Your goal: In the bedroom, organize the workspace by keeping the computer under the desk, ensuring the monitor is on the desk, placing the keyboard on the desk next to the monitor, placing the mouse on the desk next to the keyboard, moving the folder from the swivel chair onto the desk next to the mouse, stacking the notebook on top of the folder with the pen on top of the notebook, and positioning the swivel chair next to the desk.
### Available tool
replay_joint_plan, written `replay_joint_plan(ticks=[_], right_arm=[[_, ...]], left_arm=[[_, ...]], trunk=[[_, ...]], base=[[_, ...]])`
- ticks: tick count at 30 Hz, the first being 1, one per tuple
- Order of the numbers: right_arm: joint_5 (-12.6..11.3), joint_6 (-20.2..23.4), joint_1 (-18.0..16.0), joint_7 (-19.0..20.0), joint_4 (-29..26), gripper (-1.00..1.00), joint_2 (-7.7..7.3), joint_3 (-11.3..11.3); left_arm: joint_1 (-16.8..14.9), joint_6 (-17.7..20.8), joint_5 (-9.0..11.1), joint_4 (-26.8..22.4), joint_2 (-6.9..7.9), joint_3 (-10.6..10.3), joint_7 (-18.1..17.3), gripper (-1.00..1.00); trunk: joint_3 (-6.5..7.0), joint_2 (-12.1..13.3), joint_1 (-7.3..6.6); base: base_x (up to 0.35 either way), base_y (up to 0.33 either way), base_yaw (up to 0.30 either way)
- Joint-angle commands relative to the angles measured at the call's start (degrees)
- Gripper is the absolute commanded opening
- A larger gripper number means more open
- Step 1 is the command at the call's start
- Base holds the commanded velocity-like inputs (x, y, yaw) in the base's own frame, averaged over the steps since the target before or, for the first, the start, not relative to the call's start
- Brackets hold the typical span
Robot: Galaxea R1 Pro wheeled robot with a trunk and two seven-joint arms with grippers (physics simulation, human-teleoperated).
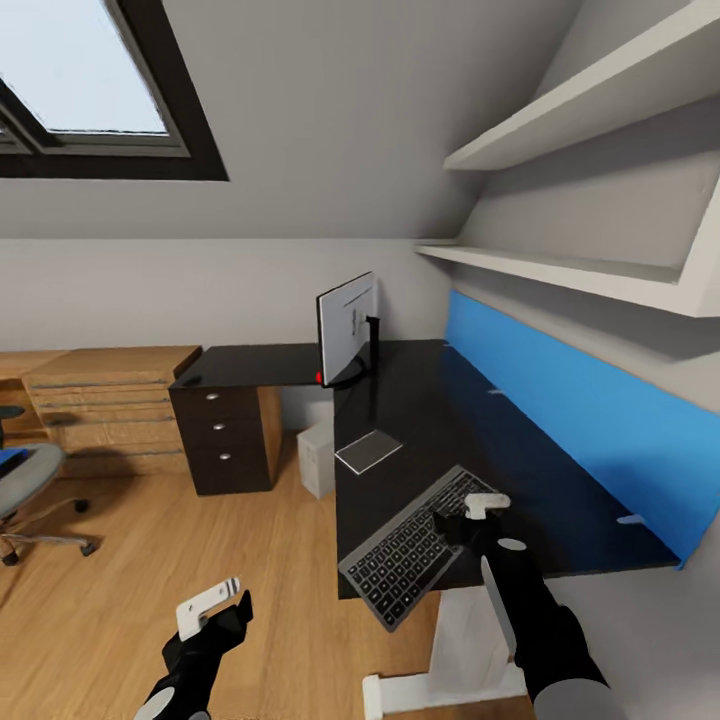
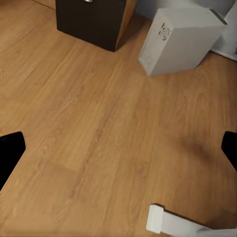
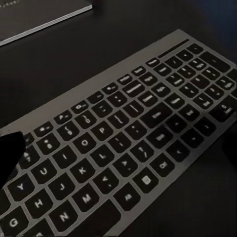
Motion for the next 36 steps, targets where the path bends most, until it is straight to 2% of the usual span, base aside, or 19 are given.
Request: replay_joint_plan(ticks=[1, 3, 10, 17, 23, 34, 36], right_arm=[[0.6, 0.3, 0.0, 0.5, -0.1, 1.00, 0.07, -0.2], [0.6, 0.3, 0.0, 0.5, -0.1, 1.00, 0.07, -0.2], [0.6, 0.3, 0.0, 0.5, -0.2, 1.00, 0.08, -0.2], [0.6, 0.3, 0.0, 0.5, -0.2, 1.00, 0.06, -0.2], [0.7, 0.3, 0.0, 0.5, -0.2, 1.00, -0.03, -0.2], [0.8, -0.1, 0.0, 0.6, -0.2, 1.00, -0.38, -0.2], [1.0, -0.3, 0.0, 0.7, -0.2, 1.00, -0.46, -0.2]], left_arm=[[0.0, 0.2, 0.3, -0.1, -0.01, -0.1, 0.3, 1.00], [0.0, 0.1, 0.3, -0.1, -0.03, -0.3, 0.3, 1.00], [0.0, -0.1, 0.2, -0.1, 0.02, -3.1, 0.5, 1.00], [0.0, -0.1, 0.2, -0.1, 0.03, -3.6, 0.6, 1.00], [0.0, -0.1, 0.1, -0.1, -0.02, -3.7, 0.7, 1.00], [0.0, -0.1, 0.1, -0.1, -0.02, -4.4, 0.8, 1.00], [0.0, -0.1, 0.1, 0.0, 0.02, -5.8, 1.0, 1.00]], trunk=[[-0.08, 0.0, 0.01], [-0.14, 0.0, 0.01], [-0.34, 0.0, 0.01], [-0.56, 0.0, 0.01], [-0.74, 0.0, 0.01], [-0.84, 0.0, 0.01], [-0.85, 0.0, 0.01]], base=[[0.047, -0.058, 0.274], [0.034, -0.042, 0.274], [0.056, -0.012, 0.274], [0.235, -0.002, 0.274], [0.081, -0.001, 0.260], [0.126, -0.149, 0.070], [0.203, -0.258, 0.006]])
